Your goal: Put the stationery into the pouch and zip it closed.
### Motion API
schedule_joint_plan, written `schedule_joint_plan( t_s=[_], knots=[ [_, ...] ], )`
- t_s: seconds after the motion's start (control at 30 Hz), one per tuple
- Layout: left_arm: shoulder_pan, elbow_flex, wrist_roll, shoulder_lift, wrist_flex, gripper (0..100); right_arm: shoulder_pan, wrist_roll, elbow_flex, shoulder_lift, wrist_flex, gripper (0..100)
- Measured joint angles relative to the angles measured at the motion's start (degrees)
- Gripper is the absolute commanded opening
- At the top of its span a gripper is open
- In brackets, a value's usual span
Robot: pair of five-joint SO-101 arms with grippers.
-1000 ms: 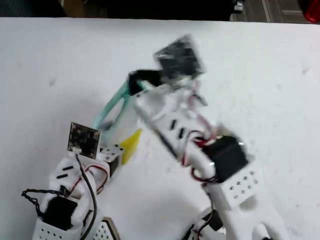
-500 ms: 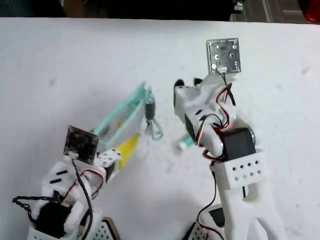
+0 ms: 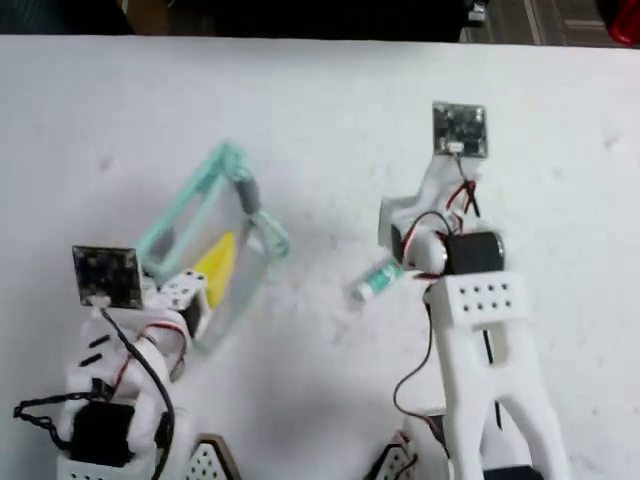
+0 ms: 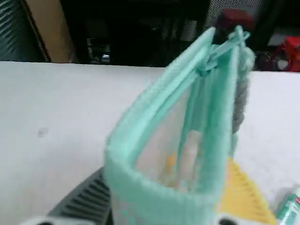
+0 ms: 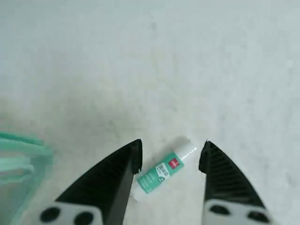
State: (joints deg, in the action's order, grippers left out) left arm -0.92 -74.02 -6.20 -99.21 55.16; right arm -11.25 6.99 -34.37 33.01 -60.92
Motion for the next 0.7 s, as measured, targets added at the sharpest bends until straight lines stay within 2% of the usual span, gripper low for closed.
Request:
schedule_joint_plan(
  t_s=[0.1,0.2,0.3,0.4,0.7],
  knots=[
    [-6.51,0.18,2.37,-0.62,1.41,28,-0.18,0.0,-1.41,-3.34,0.0,19.3],
    [-5.1,0.53,0.79,-0.62,1.58,28,0.62,2.37,-1.76,-7.38,0.0,19.3],
    [-9.14,0.18,2.02,-0.7,1.58,28,1.14,6.33,-1.76,-12.13,0.0,19.4],
    [-6.33,0.26,1.58,-0.62,1.58,28,1.58,9.23,-1.49,-17.14,0.0,19.4],
    [-5.89,-1.32,0.7,-0.7,1.49,28,2.81,18.9,6.51,-32.44,0.09,19.4]
  ],
)
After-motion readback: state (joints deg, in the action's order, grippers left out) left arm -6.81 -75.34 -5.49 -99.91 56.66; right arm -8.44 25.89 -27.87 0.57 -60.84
